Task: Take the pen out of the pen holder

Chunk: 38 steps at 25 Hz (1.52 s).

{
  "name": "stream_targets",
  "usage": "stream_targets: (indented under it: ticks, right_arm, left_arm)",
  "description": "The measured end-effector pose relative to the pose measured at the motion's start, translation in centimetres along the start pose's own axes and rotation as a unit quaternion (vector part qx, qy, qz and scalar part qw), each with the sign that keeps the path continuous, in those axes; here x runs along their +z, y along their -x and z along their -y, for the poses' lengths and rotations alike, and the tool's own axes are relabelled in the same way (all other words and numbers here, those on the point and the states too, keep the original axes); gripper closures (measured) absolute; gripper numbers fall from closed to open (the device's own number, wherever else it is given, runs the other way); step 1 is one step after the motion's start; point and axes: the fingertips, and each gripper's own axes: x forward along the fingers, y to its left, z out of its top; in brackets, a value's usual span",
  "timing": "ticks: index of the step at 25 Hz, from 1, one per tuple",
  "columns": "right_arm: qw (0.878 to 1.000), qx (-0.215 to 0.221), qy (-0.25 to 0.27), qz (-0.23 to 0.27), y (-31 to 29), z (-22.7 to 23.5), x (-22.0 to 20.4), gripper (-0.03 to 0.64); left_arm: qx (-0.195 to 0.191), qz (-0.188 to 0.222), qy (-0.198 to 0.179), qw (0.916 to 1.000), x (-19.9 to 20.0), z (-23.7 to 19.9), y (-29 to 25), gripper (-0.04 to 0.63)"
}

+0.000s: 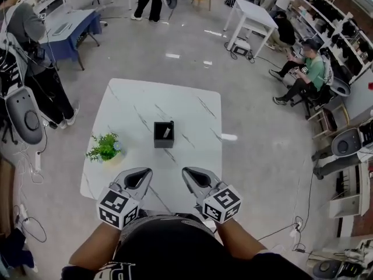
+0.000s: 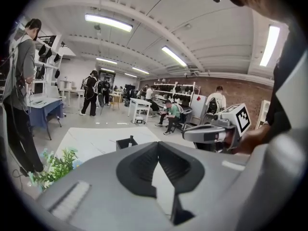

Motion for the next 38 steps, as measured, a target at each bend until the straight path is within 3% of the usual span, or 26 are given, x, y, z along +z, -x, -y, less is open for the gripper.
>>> stream_targets:
  ticks: [10, 38]
  right_arm:
    - [1.000, -0.027, 0.002, -0.002, -1.6, -0.8, 0.3, 0.617]
    - [0.999, -0.029, 0.023, 0.010, -2.6, -0.8, 1.0, 0.591]
  left_arm:
    - [-0.021, -0.001, 0.003, 0.9998, -0.3, -2.0, 0.7, 0.538]
    - [-0.013, 0.007, 0.000, 0.9999, 0.3, -2.5, 1.1, 0.538]
